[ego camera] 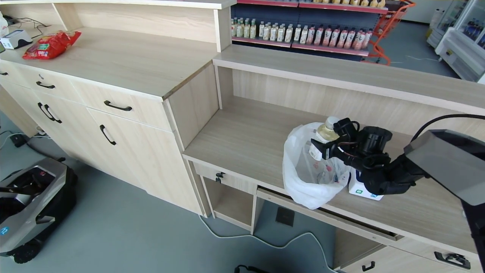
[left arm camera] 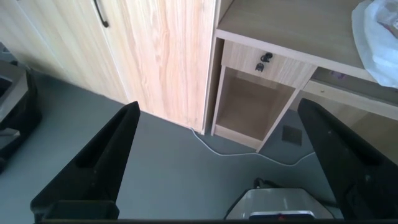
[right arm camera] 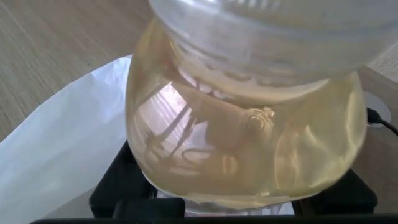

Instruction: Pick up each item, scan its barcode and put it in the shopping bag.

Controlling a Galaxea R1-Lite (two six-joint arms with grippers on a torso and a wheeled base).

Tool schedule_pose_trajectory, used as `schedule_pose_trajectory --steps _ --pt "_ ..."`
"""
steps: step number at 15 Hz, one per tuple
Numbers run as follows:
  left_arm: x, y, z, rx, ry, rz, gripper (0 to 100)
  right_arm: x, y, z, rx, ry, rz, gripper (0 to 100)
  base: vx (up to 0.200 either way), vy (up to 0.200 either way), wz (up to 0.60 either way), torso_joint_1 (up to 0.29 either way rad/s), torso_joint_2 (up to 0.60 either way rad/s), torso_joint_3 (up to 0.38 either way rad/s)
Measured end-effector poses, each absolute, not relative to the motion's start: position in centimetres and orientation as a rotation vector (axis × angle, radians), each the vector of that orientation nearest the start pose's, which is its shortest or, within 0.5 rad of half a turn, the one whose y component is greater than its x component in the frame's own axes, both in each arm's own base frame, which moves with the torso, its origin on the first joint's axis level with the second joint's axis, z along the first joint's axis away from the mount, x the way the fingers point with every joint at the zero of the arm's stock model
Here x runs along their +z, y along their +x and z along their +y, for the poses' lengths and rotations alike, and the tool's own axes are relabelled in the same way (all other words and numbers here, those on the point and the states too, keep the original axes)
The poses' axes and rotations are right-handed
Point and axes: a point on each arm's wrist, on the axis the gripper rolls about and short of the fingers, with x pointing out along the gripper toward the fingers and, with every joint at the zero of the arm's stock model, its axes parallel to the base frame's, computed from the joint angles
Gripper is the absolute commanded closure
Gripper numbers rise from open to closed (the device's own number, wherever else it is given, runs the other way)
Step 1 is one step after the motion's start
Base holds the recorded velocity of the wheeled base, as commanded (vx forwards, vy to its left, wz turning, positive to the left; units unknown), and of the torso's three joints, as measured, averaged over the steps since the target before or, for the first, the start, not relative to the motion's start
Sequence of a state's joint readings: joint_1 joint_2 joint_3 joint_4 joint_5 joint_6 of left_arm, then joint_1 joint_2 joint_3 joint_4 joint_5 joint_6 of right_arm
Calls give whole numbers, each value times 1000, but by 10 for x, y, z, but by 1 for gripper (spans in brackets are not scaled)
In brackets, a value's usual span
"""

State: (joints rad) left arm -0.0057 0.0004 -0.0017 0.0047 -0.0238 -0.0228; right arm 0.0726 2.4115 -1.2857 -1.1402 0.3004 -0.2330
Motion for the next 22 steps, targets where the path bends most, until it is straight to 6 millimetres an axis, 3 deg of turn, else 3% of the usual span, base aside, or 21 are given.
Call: schedule_pose_trajectory --steps 6,12,13,17,20,22 --pt "75 -23 0 -30 -23 3 0 57 487 40 361 -230 -70 100 0 0 0 0 0 0" --pt "75 -23 0 -30 -23 3 0 42 492 37 359 -223 -53 100 0 0 0 0 0 0" --pt "75 -23 0 -30 -23 4 0 41 491 37 360 -223 -51 0 0 0 0 0 0 0" --pt "75 -23 0 -30 -23 4 0 38 485 37 362 -221 -23 0 0 0 0 0 0 0" --pt "75 -23 0 -30 -23 4 0 57 470 36 363 -219 -18 0 0 0 0 0 0 0" --pt "75 -23 0 -30 -23 4 0 80 444 33 362 -213 14 0 0 0 0 0 0 0"
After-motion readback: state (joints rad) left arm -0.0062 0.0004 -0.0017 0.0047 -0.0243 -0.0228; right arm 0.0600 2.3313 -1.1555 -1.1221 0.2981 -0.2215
